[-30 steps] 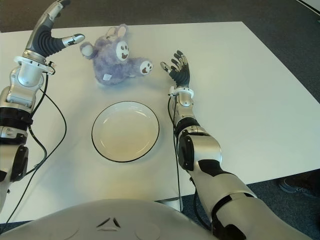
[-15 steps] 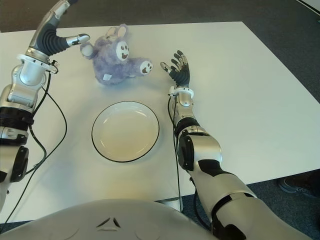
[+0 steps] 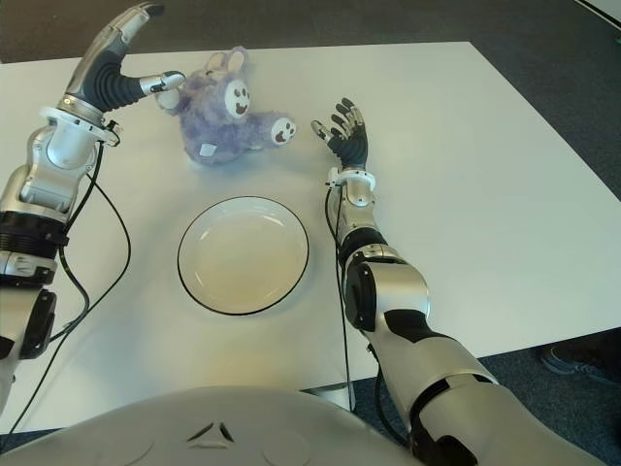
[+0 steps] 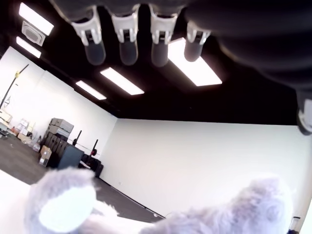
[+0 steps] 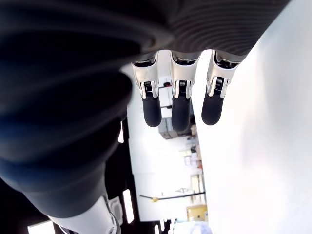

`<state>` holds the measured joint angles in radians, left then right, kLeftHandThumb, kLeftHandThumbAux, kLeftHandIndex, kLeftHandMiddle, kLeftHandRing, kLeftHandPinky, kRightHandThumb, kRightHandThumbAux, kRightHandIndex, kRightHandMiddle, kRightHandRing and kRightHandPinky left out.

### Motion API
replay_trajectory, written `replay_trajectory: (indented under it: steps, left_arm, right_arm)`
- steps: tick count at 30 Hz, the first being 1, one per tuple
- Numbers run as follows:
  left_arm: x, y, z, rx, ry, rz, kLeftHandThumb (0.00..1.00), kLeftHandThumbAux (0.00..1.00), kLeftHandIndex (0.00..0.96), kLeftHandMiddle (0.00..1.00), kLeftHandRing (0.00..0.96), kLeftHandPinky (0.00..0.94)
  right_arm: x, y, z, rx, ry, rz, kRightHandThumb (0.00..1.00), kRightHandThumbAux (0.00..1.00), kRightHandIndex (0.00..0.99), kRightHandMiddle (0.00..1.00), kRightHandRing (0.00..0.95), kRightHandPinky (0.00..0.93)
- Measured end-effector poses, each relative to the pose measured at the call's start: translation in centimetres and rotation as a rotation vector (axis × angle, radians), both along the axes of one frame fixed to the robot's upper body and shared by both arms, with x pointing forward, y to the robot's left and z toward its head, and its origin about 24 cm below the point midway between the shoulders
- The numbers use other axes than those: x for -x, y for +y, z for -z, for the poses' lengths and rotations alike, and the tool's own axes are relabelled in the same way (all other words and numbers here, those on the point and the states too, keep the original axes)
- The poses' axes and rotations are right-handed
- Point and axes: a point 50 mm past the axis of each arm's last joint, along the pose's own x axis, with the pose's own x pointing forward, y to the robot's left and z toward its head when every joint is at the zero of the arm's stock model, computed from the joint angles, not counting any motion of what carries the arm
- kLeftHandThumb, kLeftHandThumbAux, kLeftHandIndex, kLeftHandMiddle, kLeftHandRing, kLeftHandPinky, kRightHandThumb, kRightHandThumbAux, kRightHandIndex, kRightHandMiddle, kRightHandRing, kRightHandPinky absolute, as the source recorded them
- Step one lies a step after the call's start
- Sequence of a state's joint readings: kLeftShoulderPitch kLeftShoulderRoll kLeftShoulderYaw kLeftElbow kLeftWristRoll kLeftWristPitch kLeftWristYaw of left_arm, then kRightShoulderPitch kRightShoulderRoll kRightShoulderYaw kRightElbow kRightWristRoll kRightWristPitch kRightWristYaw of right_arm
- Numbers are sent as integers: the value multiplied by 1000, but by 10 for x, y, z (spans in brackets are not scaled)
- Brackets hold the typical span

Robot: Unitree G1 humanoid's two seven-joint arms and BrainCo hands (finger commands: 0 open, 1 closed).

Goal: Put the doll into the plate.

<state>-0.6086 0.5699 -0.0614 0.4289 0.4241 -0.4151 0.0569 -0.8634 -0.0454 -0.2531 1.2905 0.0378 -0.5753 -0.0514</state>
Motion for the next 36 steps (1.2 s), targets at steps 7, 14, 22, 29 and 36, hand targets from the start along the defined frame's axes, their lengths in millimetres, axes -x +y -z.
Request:
replay_trajectory:
  steps: [7, 14, 22, 29, 36]
  left_arm:
    - [0, -2, -1, -21, -4, -5, 114, 317, 0, 114, 49, 0]
    - [1, -7, 0, -36, -3, 10, 131, 325, 0, 116, 56, 0]
    - [1, -14, 5, -32, 11, 31, 133, 331, 0, 107, 58, 0]
    - [0, -17, 8, -32, 27, 33, 135, 351, 0, 112, 75, 0]
    - [-1, -23, 12, -37, 48, 53, 139, 350, 0, 96, 61, 0]
  right_arm:
    - [0, 0, 0, -1, 0, -1, 228, 856, 106, 141, 145, 171]
    - [0, 1, 0, -1, 1, -2, 214, 859, 101, 139, 142, 167]
    - [0, 1, 0, 2, 1, -5, 208, 855, 113, 136, 137, 159]
    - [0, 2, 0, 5, 1, -7, 186, 852, 102, 126, 129, 160]
    - [0, 2, 0, 6, 1, -8, 211, 864, 105, 136, 138, 167]
